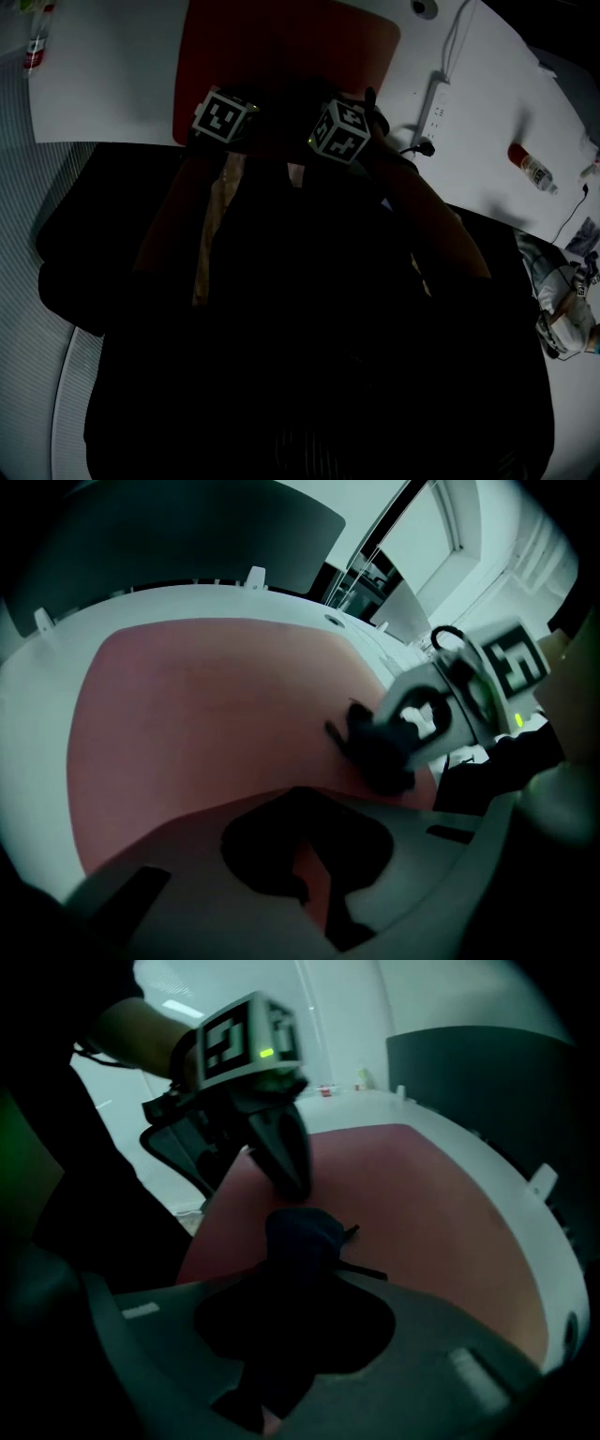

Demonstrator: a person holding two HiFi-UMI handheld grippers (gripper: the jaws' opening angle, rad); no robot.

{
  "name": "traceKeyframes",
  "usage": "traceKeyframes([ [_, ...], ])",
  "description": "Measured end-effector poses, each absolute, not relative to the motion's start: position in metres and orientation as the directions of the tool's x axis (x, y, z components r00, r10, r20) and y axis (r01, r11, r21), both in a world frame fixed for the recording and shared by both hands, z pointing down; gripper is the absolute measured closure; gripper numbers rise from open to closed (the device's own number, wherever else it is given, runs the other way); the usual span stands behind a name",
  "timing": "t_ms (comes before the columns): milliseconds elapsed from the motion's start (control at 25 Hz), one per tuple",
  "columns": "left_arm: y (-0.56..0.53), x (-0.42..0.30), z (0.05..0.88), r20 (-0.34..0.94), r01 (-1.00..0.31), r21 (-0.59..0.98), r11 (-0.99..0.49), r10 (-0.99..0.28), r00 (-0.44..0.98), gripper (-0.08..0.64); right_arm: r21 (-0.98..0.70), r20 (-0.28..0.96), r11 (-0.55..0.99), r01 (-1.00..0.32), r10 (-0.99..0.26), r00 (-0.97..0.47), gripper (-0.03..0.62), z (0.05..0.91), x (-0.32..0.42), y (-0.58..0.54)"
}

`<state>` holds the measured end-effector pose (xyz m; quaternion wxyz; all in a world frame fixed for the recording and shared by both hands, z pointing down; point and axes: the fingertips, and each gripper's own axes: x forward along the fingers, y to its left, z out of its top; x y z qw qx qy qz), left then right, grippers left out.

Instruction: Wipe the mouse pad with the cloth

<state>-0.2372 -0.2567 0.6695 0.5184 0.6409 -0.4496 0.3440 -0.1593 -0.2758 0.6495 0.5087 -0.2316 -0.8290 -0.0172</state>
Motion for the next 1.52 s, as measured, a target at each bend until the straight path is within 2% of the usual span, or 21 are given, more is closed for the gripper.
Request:
traceKeyframes([
  [160,-0.257,-0.235,0.668,0.909,-0.934,0.352,-0.058,-0.216,0.356,0.56,-0.202,0.853,0.812,0.548,0.42,-0.308,0.491,0.652,-0.15,-0.237],
  [280,-0.257,-0.236,0.668,0.911,-0.937,0.345,-0.048,-0.225,0.346,0.56,-0.246,0.827,0.815,0.525,0.459,-0.325,0.49,0.654,-0.155,-0.253],
  [360,-0.258,-0.237,0.668,0.91,-0.937,0.346,-0.043,-0.225,0.347,0.56,-0.225,0.831,0.868,0.443,0.408,-0.378,0.489,0.653,-0.164,-0.292],
  [520,-0.256,-0.24,0.669,0.915,-0.939,0.341,-0.04,-0.215,0.341,0.56,-0.167,0.861,0.976,0.139,0.213,-0.461,0.483,0.651,-0.177,-0.419],
  [600,-0.256,-0.238,0.668,0.915,-0.941,0.336,-0.037,-0.223,0.335,0.56,-0.147,0.876,0.985,0.094,0.174,-0.45,0.482,0.649,-0.175,-0.45],
  [720,-0.258,-0.237,0.668,0.918,-0.947,0.319,-0.043,-0.234,0.32,0.56,-0.083,0.893,0.982,0.171,0.15,-0.424,0.493,0.648,-0.172,-0.448],
  [840,-0.257,-0.238,0.668,0.915,-0.944,0.325,-0.051,-0.233,0.328,0.56,-0.073,0.895,0.984,0.16,0.135,-0.426,0.502,0.647,-0.173,-0.431],
  [1080,-0.257,-0.236,0.669,0.907,-0.936,0.346,-0.058,-0.236,0.35,0.56,-0.198,0.845,0.911,0.361,0.345,-0.409,0.499,0.65,-0.163,-0.29],
  [1240,-0.257,-0.24,0.669,0.91,-0.939,0.338,-0.062,-0.235,0.342,0.56,-0.215,0.835,0.853,0.475,0.413,-0.363,0.491,0.654,-0.151,-0.276],
  [1320,-0.256,-0.24,0.668,0.906,-0.937,0.345,-0.052,-0.243,0.347,0.56,-0.23,0.831,0.85,0.473,0.425,-0.359,0.491,0.654,-0.152,-0.302],
  [1400,-0.256,-0.236,0.668,0.901,-0.935,0.351,-0.042,-0.255,0.35,0.56,-0.199,0.851,0.882,0.428,0.372,-0.371,0.491,0.655,-0.149,-0.344],
  [1520,-0.258,-0.236,0.669,0.903,-0.938,0.343,-0.039,-0.26,0.341,0.56,-0.143,0.888,0.955,0.261,0.24,-0.391,0.48,0.653,-0.15,-0.422],
])
